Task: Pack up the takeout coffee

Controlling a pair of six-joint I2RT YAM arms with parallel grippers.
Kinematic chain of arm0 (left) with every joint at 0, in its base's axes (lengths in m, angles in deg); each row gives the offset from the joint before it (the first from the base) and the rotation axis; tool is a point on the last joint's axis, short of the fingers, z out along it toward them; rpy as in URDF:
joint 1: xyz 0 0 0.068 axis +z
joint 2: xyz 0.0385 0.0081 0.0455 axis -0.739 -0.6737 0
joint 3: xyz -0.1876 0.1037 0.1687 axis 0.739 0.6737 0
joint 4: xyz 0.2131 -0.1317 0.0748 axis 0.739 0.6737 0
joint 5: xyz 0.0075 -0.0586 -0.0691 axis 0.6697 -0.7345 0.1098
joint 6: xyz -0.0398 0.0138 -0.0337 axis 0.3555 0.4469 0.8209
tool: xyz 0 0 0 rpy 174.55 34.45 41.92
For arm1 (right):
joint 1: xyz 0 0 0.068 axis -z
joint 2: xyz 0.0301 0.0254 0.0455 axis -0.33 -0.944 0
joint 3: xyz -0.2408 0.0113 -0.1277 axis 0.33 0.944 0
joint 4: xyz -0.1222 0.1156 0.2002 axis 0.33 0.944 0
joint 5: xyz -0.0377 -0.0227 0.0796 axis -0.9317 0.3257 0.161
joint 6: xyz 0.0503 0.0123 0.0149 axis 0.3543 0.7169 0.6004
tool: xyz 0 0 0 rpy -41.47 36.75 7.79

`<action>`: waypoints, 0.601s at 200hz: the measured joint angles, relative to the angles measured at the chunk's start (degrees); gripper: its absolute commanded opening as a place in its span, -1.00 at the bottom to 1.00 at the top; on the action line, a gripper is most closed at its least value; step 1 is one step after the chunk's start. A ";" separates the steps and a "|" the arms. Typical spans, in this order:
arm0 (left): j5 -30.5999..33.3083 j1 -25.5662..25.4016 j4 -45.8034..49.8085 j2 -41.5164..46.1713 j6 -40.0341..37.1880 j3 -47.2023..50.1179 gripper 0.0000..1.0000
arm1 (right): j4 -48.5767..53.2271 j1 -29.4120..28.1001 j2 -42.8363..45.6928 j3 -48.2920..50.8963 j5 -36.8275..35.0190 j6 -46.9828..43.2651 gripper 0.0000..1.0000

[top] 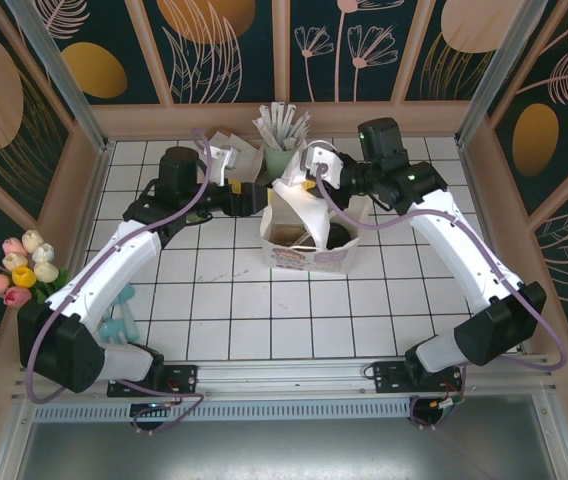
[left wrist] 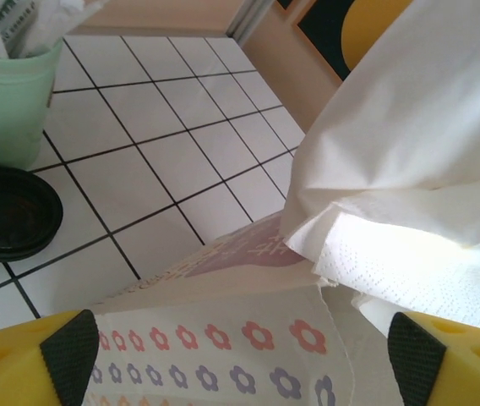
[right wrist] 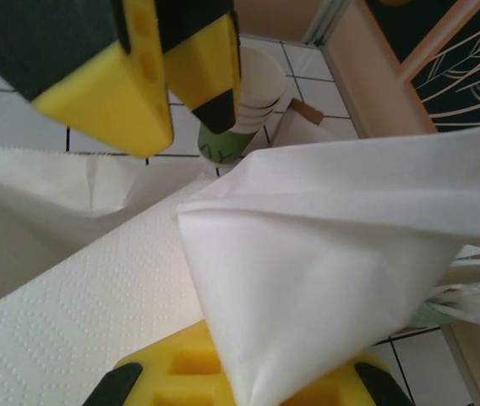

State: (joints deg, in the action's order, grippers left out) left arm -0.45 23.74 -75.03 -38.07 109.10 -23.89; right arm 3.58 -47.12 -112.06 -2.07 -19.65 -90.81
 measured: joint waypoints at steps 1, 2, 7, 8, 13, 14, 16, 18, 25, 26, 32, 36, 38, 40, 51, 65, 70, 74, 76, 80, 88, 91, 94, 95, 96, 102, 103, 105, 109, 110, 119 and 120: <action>-0.09 0.00 -0.02 -0.02 0.00 0.00 0.73 | 0.00 0.00 0.00 0.11 -0.02 -0.15 -1.00; -0.20 0.00 -0.02 -0.09 0.02 0.00 0.73 | 0.00 0.00 0.00 0.15 -0.07 -0.24 -1.00; -0.85 0.00 -0.02 -0.28 0.31 0.00 0.73 | -0.11 0.00 0.00 0.52 -0.28 -0.83 -1.00; -0.92 0.00 -0.02 -0.31 0.31 0.00 0.73 | -0.13 0.00 0.00 0.61 -0.31 -0.96 -1.00; -1.46 0.00 -0.02 -0.48 0.50 0.00 0.73 | -0.28 0.00 0.04 0.94 -0.50 -1.42 -1.00; -1.62 0.00 -0.04 -0.55 0.50 0.00 0.73 | -0.28 0.00 0.04 1.01 -0.52 -1.49 -1.00; -1.86 0.00 -0.04 -0.61 0.50 0.00 0.72 | -0.44 0.00 0.07 1.18 -0.57 -1.68 -1.00; -2.03 0.00 -0.02 -0.63 0.55 0.00 0.72 | -0.57 0.00 0.09 1.36 -0.68 -1.81 -1.00; -2.75 0.00 -0.02 -0.83 0.55 0.00 0.73 | -0.96 0.00 0.17 1.90 -1.18 -2.58 -1.00; -2.86 0.00 -0.02 -0.85 0.55 0.00 0.73 | -0.98 0.00 0.20 1.95 -1.22 -2.67 -1.00; -3.41 0.00 0.00 -0.94 0.52 0.00 0.73 | -1.36 0.00 0.26 2.27 -1.60 -3.06 -1.00; -3.65 0.00 0.00 -1.01 0.50 0.00 0.72 | -1.55 0.00 0.26 2.34 -1.81 -3.26 -1.00; -3.78 0.00 0.02 -1.03 0.50 0.00 0.72 | -1.64 0.00 0.26 2.36 -1.88 -3.50 -1.00; -3.82 0.00 0.04 -1.03 0.50 0.00 0.72 | -1.75 0.02 0.26 2.36 -1.95 -3.63 -1.00; -4.04 0.00 0.09 -1.14 0.46 -0.02 0.69 | -2.64 0.02 0.31 2.36 -2.05 -4.33 -1.00; -4.48 0.00 0.13 -1.68 0.46 -0.26 0.63 | -3.93 0.00 0.52 2.36 -2.03 -5.64 -1.00; -4.74 0.00 0.17 -1.99 0.48 -0.46 0.59 | -4.33 0.00 0.66 2.36 -2.03 -6.21 -1.00; -4.92 0.00 0.28 -2.25 0.44 -0.68 0.55 | -4.59 0.00 0.76 2.36 -2.03 -6.67 -1.00; -4.98 0.00 0.35 -2.43 0.44 -0.83 0.52 | -4.70 0.00 0.85 2.38 -2.03 -6.91 -1.00; -5.14 0.00 0.50 -2.82 0.42 -1.16 0.47 | -4.98 0.00 1.03 2.38 -2.05 -7.50 -1.00; -5.25 0.00 0.74 -3.48 0.28 -1.75 0.38 | -5.33 -0.09 1.46 2.40 -2.08 -8.59 -1.00; -5.25 0.00 0.96 -3.78 0.59 -2.05 0.35 | -5.49 -0.13 1.70 2.40 -2.10 -8.92 -1.00; -5.27 0.00 1.18 -4.04 0.24 -2.36 0.33 | -5.68 -0.20 1.88 2.49 -2.19 -9.22 -1.00; -5.25 0.00 1.22 -4.09 0.24 -2.40 0.32 | -5.79 -0.24 2.01 2.54 -2.21 -9.33 -1.00; -5.27 0.00 1.25 -4.20 0.37 -2.51 0.31 | -5.84 -0.26 2.05 2.56 -2.23 -9.42 -1.00; -5.25 0.00 1.70 -4.68 0.28 -3.08 0.27 | -6.45 -0.44 2.67 2.95 -2.45 -10.19 -1.00; -5.25 0.00 1.75 -4.76 0.37 -3.17 0.27 | -6.54 -0.48 2.73 2.99 -2.47 -10.27 -1.00; -5.25 0.00 1.81 -4.92 0.50 -3.32 0.25 | -6.80 -0.57 2.99 3.17 -2.49 -10.43 -1.00; -5.25 -0.02 1.99 -5.16 0.28 -3.58 0.23 | -7.30 -0.76 3.52 3.65 -2.71 -10.80 -1.00; -5.25 -0.02 2.01 -5.25 0.35 -3.69 0.23 | -7.37 -0.81 3.61 3.74 -2.73 -10.86 -1.00; -5.27 0.00 2.23 -5.66 0.46 -4.07 0.18 | -8.55 -1.22 4.90 5.07 -3.19 -11.89 -1.00; -5.27 -0.02 2.25 -5.73 0.42 -4.11 0.17 | -8.66 -1.27 5.01 5.20 -3.26 -11.98 -1.00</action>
State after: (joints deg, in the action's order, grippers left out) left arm -5.71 23.72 -72.78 -43.80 109.52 -27.99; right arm -5.07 -48.39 -107.06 3.13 -22.91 -102.79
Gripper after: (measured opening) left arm 0.614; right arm 0.055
